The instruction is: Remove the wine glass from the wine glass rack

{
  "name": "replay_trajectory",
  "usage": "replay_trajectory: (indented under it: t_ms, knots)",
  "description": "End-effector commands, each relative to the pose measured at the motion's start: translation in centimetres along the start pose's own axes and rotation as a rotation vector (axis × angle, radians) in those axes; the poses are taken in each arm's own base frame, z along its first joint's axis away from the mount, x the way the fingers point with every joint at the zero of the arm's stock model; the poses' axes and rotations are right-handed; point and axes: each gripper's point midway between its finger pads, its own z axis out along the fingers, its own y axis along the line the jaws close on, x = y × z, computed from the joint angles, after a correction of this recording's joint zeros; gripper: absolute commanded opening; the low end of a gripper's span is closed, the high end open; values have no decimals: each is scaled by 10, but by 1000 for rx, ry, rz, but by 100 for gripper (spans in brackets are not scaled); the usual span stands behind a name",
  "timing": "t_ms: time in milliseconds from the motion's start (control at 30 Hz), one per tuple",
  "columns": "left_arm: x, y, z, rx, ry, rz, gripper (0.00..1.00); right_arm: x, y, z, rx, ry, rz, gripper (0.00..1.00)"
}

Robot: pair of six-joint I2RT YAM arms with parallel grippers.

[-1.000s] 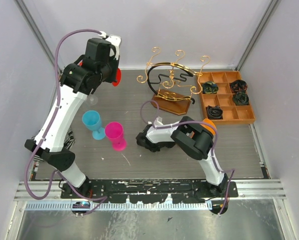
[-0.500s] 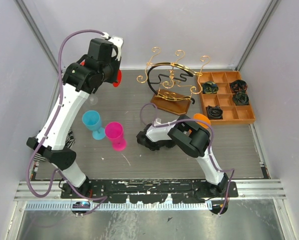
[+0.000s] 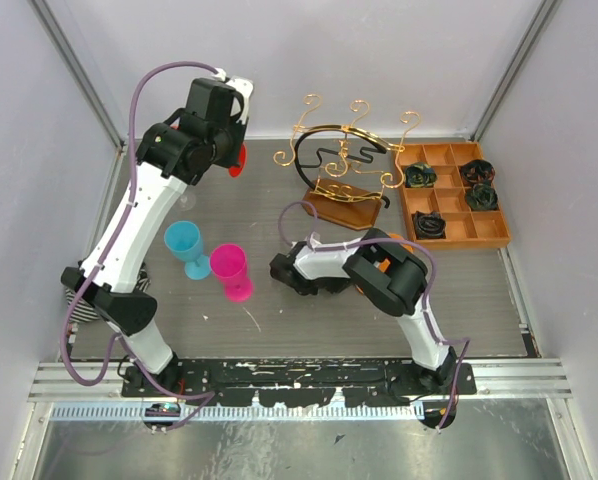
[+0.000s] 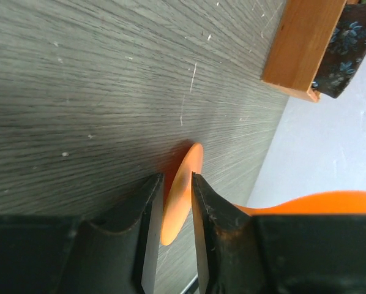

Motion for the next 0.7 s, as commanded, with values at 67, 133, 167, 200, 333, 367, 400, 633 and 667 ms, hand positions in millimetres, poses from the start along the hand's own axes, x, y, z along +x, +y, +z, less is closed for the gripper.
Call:
replay_trajectory:
  t_ms: [67, 133, 167, 200, 333, 367, 400, 633, 667]
  knots:
    - [1, 2, 3, -14, 3, 15, 0, -32, 84, -26, -397, -19, 281, 37]
    - [0, 4, 3, -23, 2, 20, 0, -34, 85, -31, -417, -25, 286, 39]
    - [0, 4, 4, -26, 0, 21, 0, -35, 87, -33, -429, -30, 288, 39]
    - [1, 4, 5, -26, 5, 25, 0, -37, 87, -36, -438, -37, 293, 40]
    - [7, 3, 17, -37, 39, 41, 0, -51, 84, -55, -483, -92, 319, 41]
    - [9, 3, 20, -41, 47, 46, 0, -55, 81, -61, -493, -109, 328, 41]
    - [10, 2, 24, -46, 55, 53, 0, -60, 77, -67, -501, -127, 339, 41]
    - [19, 14, 52, -145, 104, 127, 0, -81, 31, -100, -545, -252, 417, 40]
    - [21, 16, 55, -161, 109, 148, 0, -82, 25, -105, -554, -268, 425, 40]
